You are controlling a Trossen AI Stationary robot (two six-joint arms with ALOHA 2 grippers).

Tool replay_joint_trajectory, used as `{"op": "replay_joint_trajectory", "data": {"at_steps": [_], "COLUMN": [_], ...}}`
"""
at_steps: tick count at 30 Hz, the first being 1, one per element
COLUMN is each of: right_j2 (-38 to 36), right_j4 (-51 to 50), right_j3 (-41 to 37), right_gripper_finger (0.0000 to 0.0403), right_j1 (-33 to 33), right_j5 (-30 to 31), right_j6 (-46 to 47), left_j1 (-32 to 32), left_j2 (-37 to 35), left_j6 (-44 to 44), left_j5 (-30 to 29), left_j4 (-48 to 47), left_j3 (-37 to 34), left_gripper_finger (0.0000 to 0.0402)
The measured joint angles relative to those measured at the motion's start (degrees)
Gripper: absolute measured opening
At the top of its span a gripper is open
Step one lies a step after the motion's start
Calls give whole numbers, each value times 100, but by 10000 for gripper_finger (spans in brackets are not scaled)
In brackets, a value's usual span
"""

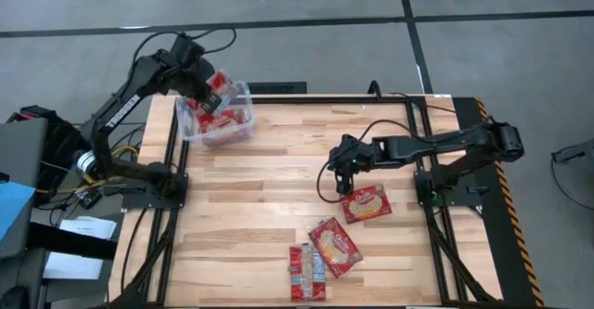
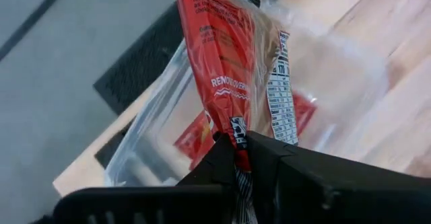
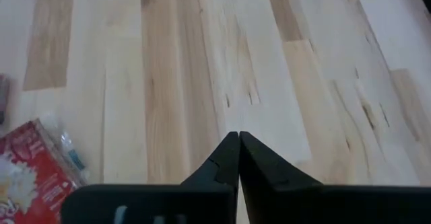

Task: Sort popcorn bags into baskets
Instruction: Put the red popcorn bag into the transparent bin

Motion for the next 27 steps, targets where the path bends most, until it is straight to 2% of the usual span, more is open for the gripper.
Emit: {"op": "replay_joint_trajectory", "data": {"at_steps": [7, 15, 27], "right_j2": [33, 31, 28], "right_j4": [8, -1, -45], "right_j3": [0, 0, 0], "right_gripper_finger": [18, 37, 19], "right_j1": [-82, -167, -167], "right_j5": [-37, -49, -62], "right_j6": [-36, -87, -102], "left_j1": [113, -33, -42], "left_j2": [676, 1355, 1871], "left_j6": [736, 1697, 2145], "left_j5": [33, 60, 552], "left_j4": [-472, -529, -481], "left_j3": [0, 0, -28], "left_gripper_finger": [2, 5, 12]}}
